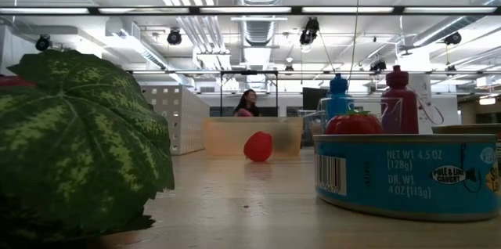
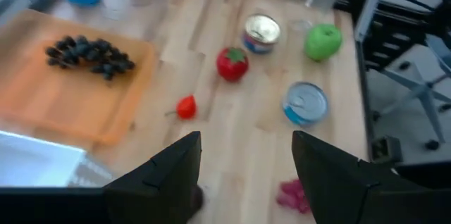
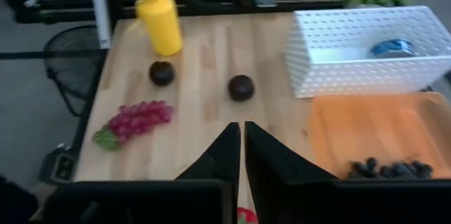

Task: Pick & Place Food Item
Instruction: Put the top plum into the orange bin

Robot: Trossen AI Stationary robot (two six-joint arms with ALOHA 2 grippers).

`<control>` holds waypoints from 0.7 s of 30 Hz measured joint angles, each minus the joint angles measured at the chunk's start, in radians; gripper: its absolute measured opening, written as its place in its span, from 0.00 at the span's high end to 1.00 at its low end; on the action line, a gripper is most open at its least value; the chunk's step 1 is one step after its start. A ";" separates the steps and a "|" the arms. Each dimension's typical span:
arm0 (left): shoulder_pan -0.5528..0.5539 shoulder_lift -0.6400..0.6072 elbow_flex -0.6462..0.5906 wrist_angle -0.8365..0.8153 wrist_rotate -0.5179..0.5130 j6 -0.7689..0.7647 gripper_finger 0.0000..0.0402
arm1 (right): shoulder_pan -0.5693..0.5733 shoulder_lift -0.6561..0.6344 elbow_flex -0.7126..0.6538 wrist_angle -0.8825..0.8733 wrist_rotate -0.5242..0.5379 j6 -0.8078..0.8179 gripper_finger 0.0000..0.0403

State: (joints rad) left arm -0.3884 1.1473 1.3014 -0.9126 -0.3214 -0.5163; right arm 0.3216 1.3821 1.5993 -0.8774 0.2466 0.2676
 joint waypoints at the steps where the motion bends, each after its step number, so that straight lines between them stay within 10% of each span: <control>1: -0.014 0.000 0.000 -0.013 0.000 -0.018 0.43 | 0.014 0.000 0.000 0.001 0.000 0.000 0.97; 21: -0.065 0.002 -0.270 0.013 0.045 -0.296 0.44 | 0.132 -0.001 0.000 0.050 0.019 0.020 0.98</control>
State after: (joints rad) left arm -0.4538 1.1496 1.0315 -0.9000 -0.2768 -0.8127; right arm 0.4541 1.3808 1.5993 -0.8277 0.2659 0.2878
